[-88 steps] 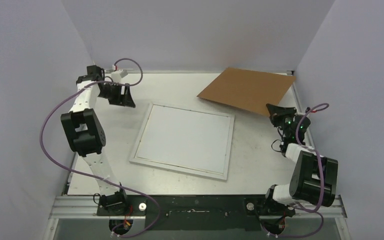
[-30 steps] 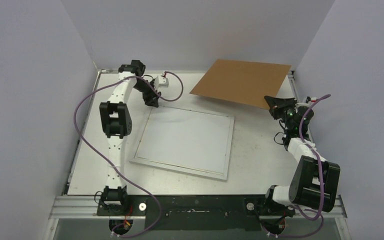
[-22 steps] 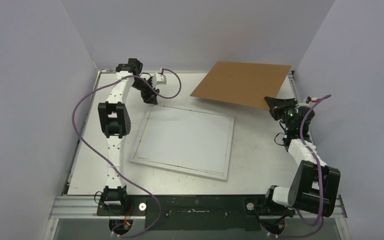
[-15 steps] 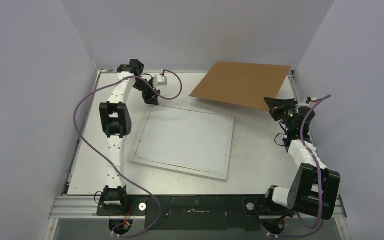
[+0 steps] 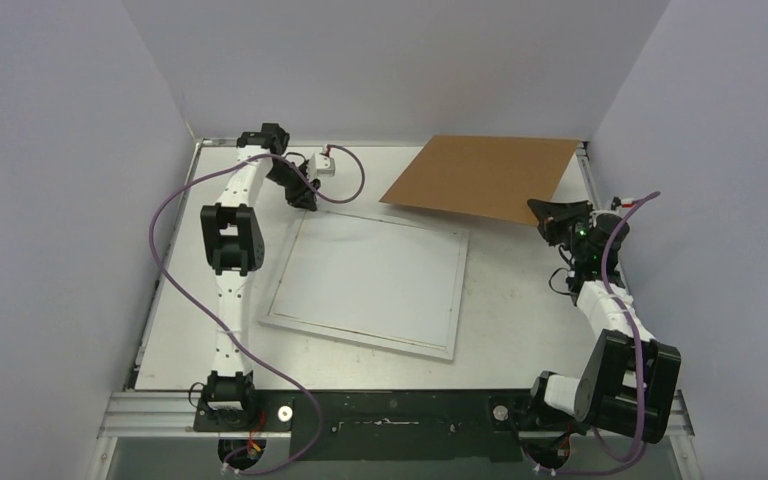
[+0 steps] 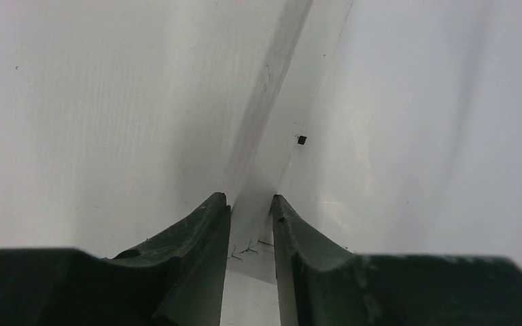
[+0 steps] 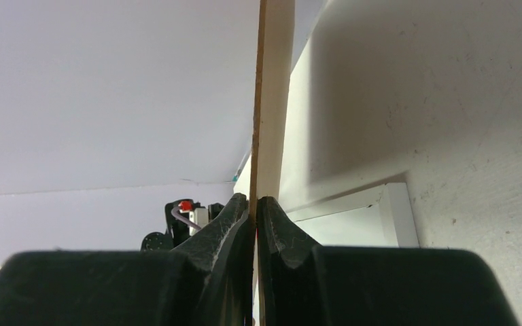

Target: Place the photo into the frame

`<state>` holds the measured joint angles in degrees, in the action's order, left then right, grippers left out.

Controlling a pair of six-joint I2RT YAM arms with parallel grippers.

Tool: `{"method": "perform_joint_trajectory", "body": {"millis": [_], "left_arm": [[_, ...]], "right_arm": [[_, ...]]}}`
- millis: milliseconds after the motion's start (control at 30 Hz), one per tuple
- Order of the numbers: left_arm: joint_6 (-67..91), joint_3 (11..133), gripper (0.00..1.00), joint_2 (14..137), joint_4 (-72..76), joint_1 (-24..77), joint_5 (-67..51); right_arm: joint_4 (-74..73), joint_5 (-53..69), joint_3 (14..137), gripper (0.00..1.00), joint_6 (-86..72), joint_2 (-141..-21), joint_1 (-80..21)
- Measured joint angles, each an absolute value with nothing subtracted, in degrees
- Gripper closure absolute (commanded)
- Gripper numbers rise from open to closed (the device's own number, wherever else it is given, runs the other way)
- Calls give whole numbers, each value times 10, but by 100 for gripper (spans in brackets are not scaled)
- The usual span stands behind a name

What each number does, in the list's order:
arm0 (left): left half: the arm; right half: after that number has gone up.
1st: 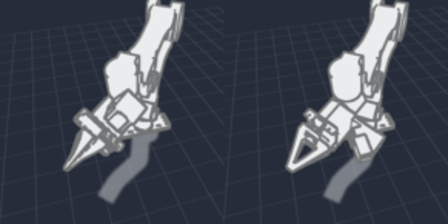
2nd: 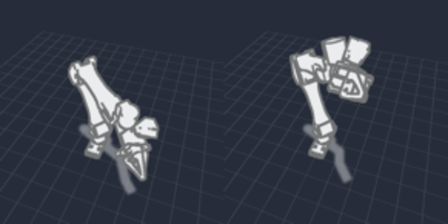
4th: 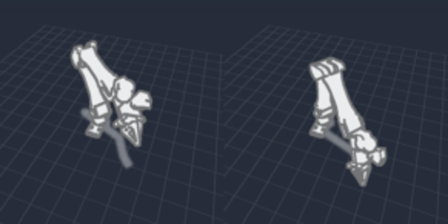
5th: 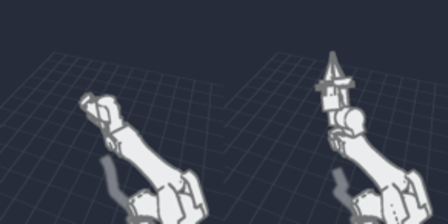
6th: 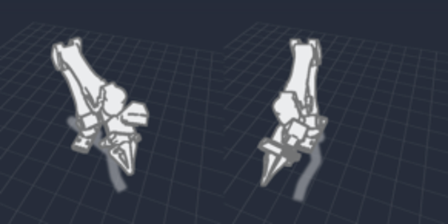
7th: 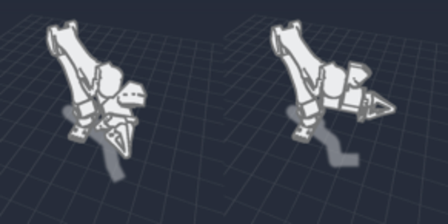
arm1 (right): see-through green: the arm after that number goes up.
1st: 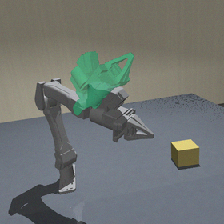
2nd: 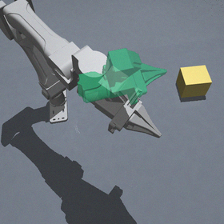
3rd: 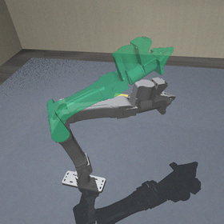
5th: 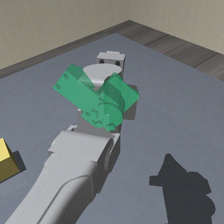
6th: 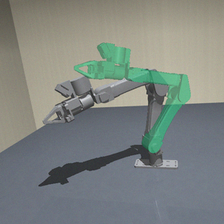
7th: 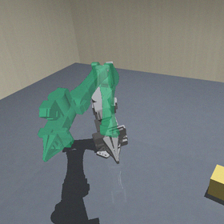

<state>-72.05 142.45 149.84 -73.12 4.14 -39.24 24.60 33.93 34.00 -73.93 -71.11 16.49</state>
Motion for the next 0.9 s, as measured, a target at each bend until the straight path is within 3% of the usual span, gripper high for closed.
{"method": "perform_joint_trajectory", "body": {"millis": [133, 333, 900], "left_arm": [[-717, 1425, 91, 1498, -737, 41, -393], [-696, 1425, 97, 1498, -733, 41, -393], [-458, 1362, 97, 1465, -668, -12, -367]], "right_arm": [[242, 339, 340, 95, -738, -702, 167], [239, 339, 340, 95, -740, -697, 172], [251, 337, 340, 95, -756, -696, 177]]}}
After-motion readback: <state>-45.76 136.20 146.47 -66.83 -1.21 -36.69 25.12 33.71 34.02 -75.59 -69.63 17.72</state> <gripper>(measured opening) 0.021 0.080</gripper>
